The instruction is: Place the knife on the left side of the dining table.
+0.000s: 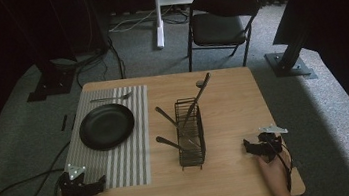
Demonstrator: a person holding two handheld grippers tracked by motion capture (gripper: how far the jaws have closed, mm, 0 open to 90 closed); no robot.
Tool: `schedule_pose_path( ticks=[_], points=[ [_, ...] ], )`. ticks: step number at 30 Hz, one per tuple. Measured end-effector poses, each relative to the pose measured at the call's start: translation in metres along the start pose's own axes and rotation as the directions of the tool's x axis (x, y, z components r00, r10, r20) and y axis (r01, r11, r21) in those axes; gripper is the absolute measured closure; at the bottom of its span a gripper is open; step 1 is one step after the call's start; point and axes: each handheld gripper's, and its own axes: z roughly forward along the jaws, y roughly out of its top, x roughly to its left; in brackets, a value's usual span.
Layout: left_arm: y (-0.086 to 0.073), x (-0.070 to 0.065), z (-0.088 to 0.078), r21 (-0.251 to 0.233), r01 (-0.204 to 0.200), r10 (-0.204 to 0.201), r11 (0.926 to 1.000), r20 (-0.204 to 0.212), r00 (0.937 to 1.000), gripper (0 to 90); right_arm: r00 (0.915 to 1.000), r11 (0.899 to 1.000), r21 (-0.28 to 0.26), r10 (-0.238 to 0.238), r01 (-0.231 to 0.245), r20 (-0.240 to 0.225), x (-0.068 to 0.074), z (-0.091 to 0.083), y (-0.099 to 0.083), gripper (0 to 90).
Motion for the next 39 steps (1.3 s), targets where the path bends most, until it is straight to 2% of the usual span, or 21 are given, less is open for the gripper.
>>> schedule_pose_path(
  ticks=[12, 17, 19, 22, 27, 32, 34, 39],
  points=[
    [0.002, 0.002, -0.001, 0.016, -0.006, 0.006, 0.9999, 0.011, 0.9999, 1.6, 1.0, 1.0, 0.0, 0.0, 0.0, 0.0, 0.0, 0.0, 0.0, 12.0],
    [0.002, 0.002, -0.004, 0.015, -0.007, 0.007, 0.9999, 0.033, 0.9994, 2.5, 1.0, 1.0, 0.0, 0.0, 0.0, 0.0, 0.0, 0.0, 0.0, 12.0],
    [0.004, 0.0, -0.006, 0.005, -0.005, 0.005, 1.0, 0.04, 0.9992, 2.5, 1.0, 1.0, 0.0, 0.0, 0.0, 0.0, 0.0, 0.0, 0.0, 12.0],
    [0.009, -0.005, -0.009, -0.003, -0.023, 0.023, 0.9997, 0.047, 0.9986, 2.5, 1.0, 1.0, 0.0, 0.0, 0.0, 0.0, 0.0, 0.0, 0.0, 12.0],
    [0.02, -0.014, -0.015, -0.03, -0.033, 0.035, 0.999, 0.088, 0.9955, 2.5, 1.0, 1.0, 0.0, 0.0, 0.0, 0.0, 0.0, 0.0, 0.0, 12.0],
    [0.026, -0.018, -0.017, -0.039, -0.043, 0.047, 0.9983, 0.099, 0.994, 2.5, 1.0, 1.0, 0.0, 0.0, 0.0, 0.0, 0.0, 0.0, 0.0, 11.9],
    [0.034, -0.024, -0.019, -0.05, -0.064, 0.069, 0.9967, 0.11, 0.9915, 2.5, 1.0, 1.0, 0.0, 0.0, 0.0, 0.0, 0.0, 0.0, 0.0, 11.9],
    [0.042, -0.03, -0.022, -0.06, -0.091, 0.098, 0.994, 0.13, 0.9866, 2.5, 1.0, 1.0, 0.0, 0.0, 0.0, 0.0, 0.0, 0.0, 0.0, 11.9]
  ],
)
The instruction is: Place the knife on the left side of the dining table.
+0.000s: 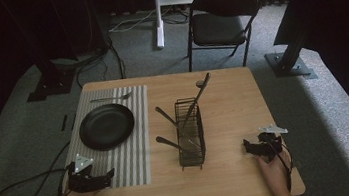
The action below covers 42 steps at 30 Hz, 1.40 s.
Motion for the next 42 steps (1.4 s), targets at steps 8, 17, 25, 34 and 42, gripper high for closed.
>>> schedule_pose_path(
  ticks=[8, 17, 25, 34, 42],
  points=[
    [0.016, -0.009, -0.001, -0.024, -0.018, 0.019, 0.9995, 0.051, 0.9985, 2.5, 1.0, 1.0, 0.0, 0.0, 0.0, 0.0, 0.0, 0.0, 0.0, 12.0],
    [0.034, -0.018, 0.0, -0.043, -0.055, 0.058, 0.9976, 0.083, 0.9949, 2.5, 1.0, 1.0, 0.0, 0.0, 0.0, 0.0, 0.0, 0.0, 0.0, 11.9],
    [0.054, -0.026, -0.003, -0.072, -0.085, 0.093, 0.9938, 0.115, 0.989, 2.6, 1.0, 1.0, 0.0, 0.0, 0.0, 0.0, 0.0, 0.0, 0.0, 11.9],
    [0.075, -0.036, -0.003, -0.105, -0.111, 0.125, 0.9882, 0.143, 0.9817, 2.6, 1.0, 1.0, -0.001, -0.002, 0.002, 0.0, 0.0, 0.0, 0.0, 11.9],
    [0.095, -0.043, -0.006, -0.13, -0.135, 0.156, 0.9823, 0.166, 0.9737, 2.6, 1.0, 1.0, -0.001, -0.001, 0.001, -0.001, 0.0, 0.0, 0.0, 12.0]
  ],
)
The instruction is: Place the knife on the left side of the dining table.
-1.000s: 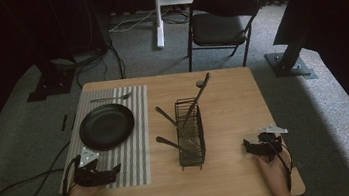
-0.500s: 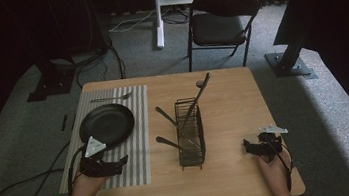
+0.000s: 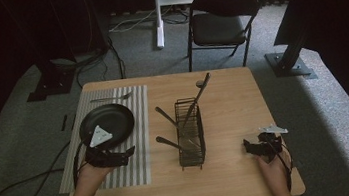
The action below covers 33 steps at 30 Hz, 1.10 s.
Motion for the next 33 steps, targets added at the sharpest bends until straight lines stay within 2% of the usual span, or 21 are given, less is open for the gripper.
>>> schedule_pose_path(
  ticks=[4, 14, 16, 21, 25, 33],
  points=[
    [0.013, -0.002, 0.001, -0.015, -0.012, 0.013, 0.9998, 0.011, 0.9999, 2.6, 1.0, 1.0, 0.0, 0.0, 0.0, 0.0, 0.0, 0.0, 0.0, 12.0],
    [0.035, -0.01, 0.008, -0.026, -0.045, 0.046, 0.9986, 0.042, 0.998, 2.6, 1.0, 1.0, 0.0, 0.0, 0.0, 0.0, 0.0, 0.0, 0.0, 12.0],
    [0.042, -0.011, 0.009, -0.035, -0.043, 0.045, 0.9985, 0.061, 0.9971, 2.6, 1.0, 1.0, 0.0, 0.0, 0.0, 0.0, 0.0, 0.0, 0.0, 12.0],
    [0.049, -0.012, 0.012, -0.042, -0.04, 0.043, 0.9983, 0.075, 0.9963, 2.6, 1.0, 1.0, 0.0, 0.0, 0.0, 0.0, 0.0, 0.0, 0.0, 12.0],
    [0.057, -0.014, 0.015, -0.044, -0.047, 0.05, 0.9979, 0.077, 0.9958, 2.7, 1.0, 1.0, 0.0, 0.001, -0.001, 0.0, 0.0, 0.0, 0.0, 12.0],
    [0.075, -0.022, 0.024, -0.044, -0.069, 0.073, 0.9967, 0.107, 0.9916, 2.7, 1.0, 1.0, 0.0, 0.001, -0.001, 0.0, 0.0, 0.0, 0.0, 12.0]
  ],
)
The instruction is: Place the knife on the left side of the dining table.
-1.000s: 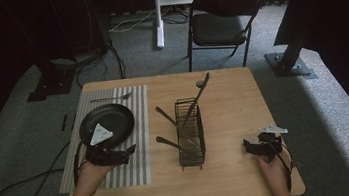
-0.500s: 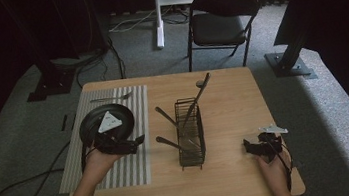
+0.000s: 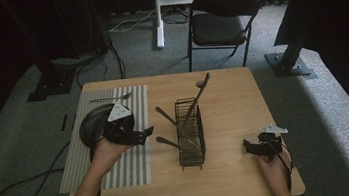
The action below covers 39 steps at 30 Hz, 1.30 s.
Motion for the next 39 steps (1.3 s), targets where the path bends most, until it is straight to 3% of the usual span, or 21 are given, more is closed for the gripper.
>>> schedule_pose_path(
  ticks=[16, 17, 22, 30, 32, 36, 39],
  points=[
    [0.022, -0.005, 0.022, -0.003, 0.009, -0.009, 1.0, 0.032, 0.9995, 6.4, 1.0, 1.0, -0.002, -0.001, 0.001, 0.001, 0.0, 0.0, 0.0, 12.2],
    [0.023, -0.005, 0.023, -0.01, 0.015, -0.015, 0.9998, 0.037, 0.9992, 13.2, 1.0, 1.0, -0.002, -0.001, 0.001, 0.001, 0.0, 0.0, 0.0, 12.2],
    [0.027, -0.005, 0.033, -0.008, 0.031, -0.03, 0.9995, 0.059, 0.9978, 18.9, 1.0, 1.0, -0.003, -0.002, 0.002, 0.001, 0.0, 0.0, 0.0, 12.2],
    [0.029, -0.003, 0.041, -0.009, 0.075, -0.075, 0.9971, 0.072, 0.9946, 41.0, 1.0, 1.0, -0.002, -0.001, 0.001, 0.001, 0.0, 0.0, 0.0, 12.3],
    [0.029, -0.002, 0.041, -0.009, 0.09, -0.088, 0.9959, 0.096, 0.9915, 45.1, 1.0, 1.0, -0.002, 0.001, -0.001, 0.001, 0.0, 0.0, 0.0, 12.3],
    [0.03, -0.002, 0.043, -0.008, 0.092, -0.091, 0.9957, 0.115, 0.9892, 50.0, 1.0, 1.0, -0.002, 0.001, -0.001, 0.001, 0.0, 0.0, 0.0, 12.3],
    [0.03, -0.002, 0.043, -0.007, 0.088, -0.086, 0.9961, 0.118, 0.9893, 60.4, 1.0, 1.0, -0.002, 0.001, -0.001, 0.002, 0.0, 0.0, 0.0, 12.3]
  ],
)
